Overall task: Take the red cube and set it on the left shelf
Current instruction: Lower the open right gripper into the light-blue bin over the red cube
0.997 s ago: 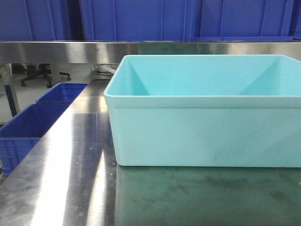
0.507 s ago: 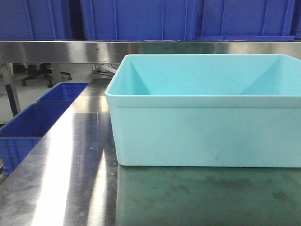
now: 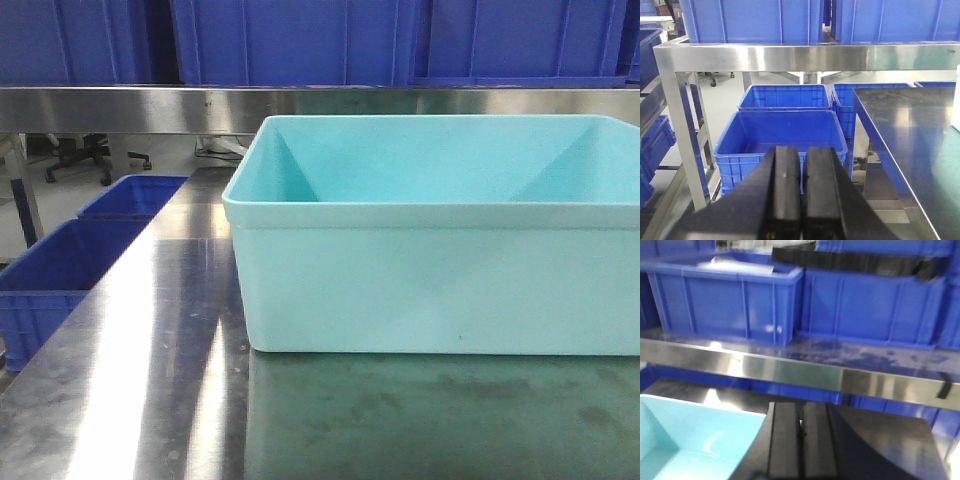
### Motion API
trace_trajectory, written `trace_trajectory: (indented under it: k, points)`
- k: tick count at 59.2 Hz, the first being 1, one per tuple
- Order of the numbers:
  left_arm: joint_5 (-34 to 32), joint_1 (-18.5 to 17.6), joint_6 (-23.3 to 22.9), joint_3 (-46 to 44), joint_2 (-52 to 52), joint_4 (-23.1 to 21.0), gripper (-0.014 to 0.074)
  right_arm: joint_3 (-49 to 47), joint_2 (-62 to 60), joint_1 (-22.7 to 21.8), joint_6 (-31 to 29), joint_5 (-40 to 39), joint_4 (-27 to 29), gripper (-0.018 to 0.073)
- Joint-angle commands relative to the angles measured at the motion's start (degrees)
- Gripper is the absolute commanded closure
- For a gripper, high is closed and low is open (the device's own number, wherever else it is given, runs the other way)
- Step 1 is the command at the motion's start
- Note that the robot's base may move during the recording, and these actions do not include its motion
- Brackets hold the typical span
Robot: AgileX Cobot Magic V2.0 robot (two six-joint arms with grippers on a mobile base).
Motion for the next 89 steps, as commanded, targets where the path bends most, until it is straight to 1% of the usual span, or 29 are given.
trace_trajectory:
  k: [1,10,16,22,28,31,42,48,57,61,64,70,71,73,74,76,82,89]
  points:
    - [-5.0,-0.4,0.0,1.3,-0.9,-0.2,0.0495,-8.5,5.6,1.3,0.0,1.5,-0.5,0.0505]
    - [-5.0,-0.4,0.0,1.3,-0.9,-0.2,0.0495,-18.6,15.3,3.8,0.0,13.1,-0.5,0.0505]
    - [-5.0,-0.4,0.0,1.3,-0.9,-0.2,0.0495,-24.0,20.9,5.1,-0.3,19.4,-0.5,0.0505]
    - [-5.0,-0.4,0.0,1.3,-0.9,-0.2,0.0495,-28.7,25.3,6.2,-0.9,27.6,-0.5,0.0505]
    - [-5.0,-0.4,0.0,1.3,-0.9,-0.2,0.0495,-33.2,29.1,7.0,-4.4,36.7,-0.5,0.0505]
    - [-5.0,-0.4,0.0,1.3,-0.9,-0.2,0.0495,-35.2,30.8,7.3,-7.5,41.2,-0.5,0.0505]
    - [-5.0,-0.4,0.0,1.3,-0.9,-0.2,0.0495,-40.1,34.9,8.3,-17.1,52.8,0.4,0.0505]
    - [-5.0,-0.4,0.0,1.3,-0.9,-0.2,0.0495,-41.2,36.1,8.9,-20.1,56.1,0.4,0.0505]
    - [-5.0,-0.4,0.0,1.3,-0.9,-0.2,0.0495,-41.2,37.2,9.7,-24.0,58.0,2.0,0.0499]
    - [-5.0,-0.4,0.0,1.3,-0.9,-0.2,0.0495,-41.2,37.8,10.1,-24.9,58.6,3.0,0.0459]
    - [-5.0,-0.4,0.0,1.3,-0.9,-0.2,0.0495,-41.2,38.0,10.2,-25.6,58.9,4.2,0.0386]
    - [-5.0,-0.4,0.0,1.3,-0.9,-0.2,0.0495,-41.2,38.2,10.7,-25.9,58.3,5.7,0.0160]
    - [-5.0,-0.4,0.0,1.3,-0.9,-0.2,0.0495,-41.2,38.2,10.9,-25.9,58.0,6.0,0.0102]
    - [-5.0,-0.4,0.0,1.3,-0.9,-0.2,0.0495,-41.2,38.2,11.2,-25.9,57.6,6.1,0.0027]
    - [-5.0,-0.4,0.0,1.3,-0.9,-0.2,0.0495,-41.2,38.2,11.3,-26.0,57.3,6.1,-0.0024]
    - [-5.0,-0.4,0.0,1.3,-0.9,-0.2,0.0495,-41.2,38.2,11.3,-26.0,56.7,6.1,-0.0080]
    - [-5.0,-0.4,0.0,1.3,-0.9,-0.2,0.0495,-41.2,38.3,11.7,-26.0,55.8,6.0,-0.0050]
    - [-5.0,-0.4,0.0,1.3,-0.9,-0.2,0.0495,-41.2,38.8,11.9,-26.0,56.2,6.0,-0.0049]
